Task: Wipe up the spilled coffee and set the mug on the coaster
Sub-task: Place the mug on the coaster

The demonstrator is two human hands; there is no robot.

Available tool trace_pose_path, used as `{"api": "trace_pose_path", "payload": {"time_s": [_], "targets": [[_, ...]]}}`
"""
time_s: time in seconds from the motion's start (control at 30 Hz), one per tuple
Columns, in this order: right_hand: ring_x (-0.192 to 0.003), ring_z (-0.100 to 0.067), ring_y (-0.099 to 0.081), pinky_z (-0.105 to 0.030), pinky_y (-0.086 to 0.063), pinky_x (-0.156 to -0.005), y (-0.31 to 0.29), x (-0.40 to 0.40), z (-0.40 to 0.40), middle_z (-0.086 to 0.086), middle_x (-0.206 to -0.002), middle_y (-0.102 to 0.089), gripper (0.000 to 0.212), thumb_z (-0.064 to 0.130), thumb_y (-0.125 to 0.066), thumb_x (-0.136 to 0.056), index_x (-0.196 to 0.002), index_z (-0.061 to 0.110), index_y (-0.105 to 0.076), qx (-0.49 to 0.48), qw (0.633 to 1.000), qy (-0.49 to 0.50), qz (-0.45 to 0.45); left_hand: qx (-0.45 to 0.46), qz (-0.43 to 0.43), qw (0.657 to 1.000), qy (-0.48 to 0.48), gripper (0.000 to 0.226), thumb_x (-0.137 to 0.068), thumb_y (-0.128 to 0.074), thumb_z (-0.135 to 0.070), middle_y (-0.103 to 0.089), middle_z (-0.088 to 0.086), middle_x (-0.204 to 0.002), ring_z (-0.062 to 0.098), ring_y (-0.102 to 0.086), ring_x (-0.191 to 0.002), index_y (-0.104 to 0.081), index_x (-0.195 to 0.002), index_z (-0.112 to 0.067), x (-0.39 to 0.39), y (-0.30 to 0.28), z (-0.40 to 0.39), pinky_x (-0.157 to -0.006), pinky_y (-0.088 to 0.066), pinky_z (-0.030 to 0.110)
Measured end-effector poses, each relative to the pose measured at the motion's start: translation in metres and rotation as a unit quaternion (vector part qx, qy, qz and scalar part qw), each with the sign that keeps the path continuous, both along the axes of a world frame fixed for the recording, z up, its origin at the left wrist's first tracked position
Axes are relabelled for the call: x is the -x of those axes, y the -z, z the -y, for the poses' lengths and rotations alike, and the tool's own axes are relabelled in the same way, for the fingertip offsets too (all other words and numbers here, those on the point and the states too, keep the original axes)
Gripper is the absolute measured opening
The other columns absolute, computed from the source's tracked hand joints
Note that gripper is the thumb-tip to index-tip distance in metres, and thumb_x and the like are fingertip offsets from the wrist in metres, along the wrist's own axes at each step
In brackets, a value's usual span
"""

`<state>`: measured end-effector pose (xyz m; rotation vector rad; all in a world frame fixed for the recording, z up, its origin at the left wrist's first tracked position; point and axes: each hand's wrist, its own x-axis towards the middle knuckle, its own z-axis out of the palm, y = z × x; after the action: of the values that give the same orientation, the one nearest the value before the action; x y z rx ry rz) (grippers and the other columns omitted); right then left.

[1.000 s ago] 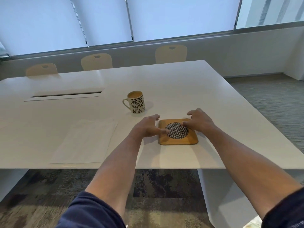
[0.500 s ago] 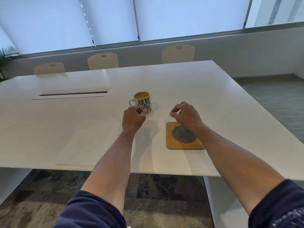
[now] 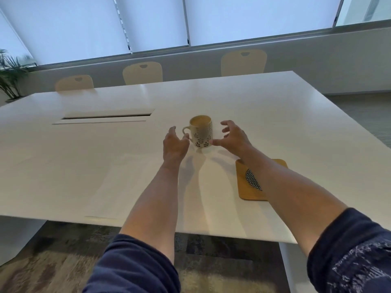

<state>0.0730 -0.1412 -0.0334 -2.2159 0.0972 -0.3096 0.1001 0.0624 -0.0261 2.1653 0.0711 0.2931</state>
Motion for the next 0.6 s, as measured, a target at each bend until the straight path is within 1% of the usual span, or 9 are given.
{"api": "trace_pose_path", "payload": {"time_s": [0.07,0.13,0.23,0.3,0.4,0.5,0.6], "targets": [[-0.115,-0.022,-0.059,-0.041,-0.052,-0.095,-0.001,-0.010,-0.008,-0.004,-0.130,-0.059,0.103,0.048,-0.092,-0.064,-0.149,0.020,-0.041,-0.036,0.999,-0.009,-0.012,0.002,0.001,1.000,0.016,0.060,-0.100,-0.060,-0.030,-0.053,0.014,-0.151,0.030,-0.048,-0.141,-0.042,-0.154,-0.012,-0.007,0.004,0.000,-0.116,-0.040,0.044],[-0.119,-0.022,-0.057,-0.042,-0.051,-0.098,-0.001,-0.019,-0.016,-0.004,-0.134,-0.056,0.110,0.048,-0.094,-0.061,-0.152,0.021,-0.036,-0.070,0.997,-0.019,-0.025,-0.001,0.016,0.999,0.034,0.054,-0.100,-0.061,-0.022,-0.058,0.012,-0.146,0.028,-0.051,-0.138,-0.047,-0.151,-0.012,-0.014,0.006,0.000,-0.112,-0.041,0.036],[-0.119,-0.021,-0.058,-0.045,-0.052,-0.100,0.001,-0.032,-0.028,-0.002,-0.132,-0.058,0.113,0.045,-0.096,-0.057,-0.151,0.023,-0.036,-0.119,0.992,-0.024,-0.035,-0.016,0.044,0.998,0.049,0.044,-0.097,-0.063,-0.012,-0.068,0.010,-0.130,0.026,-0.061,-0.125,-0.059,-0.141,-0.010,-0.022,0.008,0.002,-0.094,-0.042,0.026],[-0.116,-0.021,-0.061,-0.047,-0.053,-0.100,0.004,-0.040,-0.035,-0.001,-0.127,-0.061,0.112,0.043,-0.097,-0.052,-0.147,0.023,-0.040,-0.152,0.988,-0.017,-0.035,-0.014,0.057,0.997,0.050,0.037,-0.096,-0.063,-0.008,-0.072,0.010,-0.119,0.026,-0.065,-0.113,-0.065,-0.132,-0.010,-0.027,0.008,0.001,-0.085,-0.041,0.023],[-0.112,-0.021,-0.064,-0.049,-0.055,-0.097,0.008,-0.049,-0.042,0.001,-0.120,-0.065,0.113,0.044,-0.095,-0.042,-0.140,0.023,-0.044,-0.201,0.979,-0.001,-0.036,-0.017,0.064,0.997,0.046,0.026,-0.096,-0.060,-0.007,-0.074,0.009,-0.109,0.025,-0.067,-0.102,-0.070,-0.119,-0.011,-0.034,0.008,-0.001,-0.079,-0.044,0.026],[-0.109,-0.020,-0.064,-0.050,-0.057,-0.093,0.010,-0.055,-0.049,0.003,-0.114,-0.066,0.105,0.043,-0.095,-0.038,-0.130,0.023,-0.049,-0.218,0.975,0.008,-0.042,-0.031,0.061,0.997,0.047,0.016,-0.096,-0.061,-0.010,-0.074,0.008,-0.096,0.026,-0.068,-0.092,-0.074,-0.106,-0.010,-0.043,0.009,-0.003,-0.076,-0.051,0.033],[-0.107,-0.019,-0.065,-0.051,-0.059,-0.087,0.016,-0.063,-0.055,0.005,-0.110,-0.066,0.098,0.044,-0.097,-0.033,-0.119,0.027,-0.051,-0.229,0.972,0.018,-0.040,-0.030,0.049,0.997,0.049,0.015,-0.092,-0.060,-0.008,-0.074,0.009,-0.082,0.029,-0.069,-0.084,-0.074,-0.088,-0.007,-0.050,0.011,-0.005,-0.075,-0.055,0.041]]}}
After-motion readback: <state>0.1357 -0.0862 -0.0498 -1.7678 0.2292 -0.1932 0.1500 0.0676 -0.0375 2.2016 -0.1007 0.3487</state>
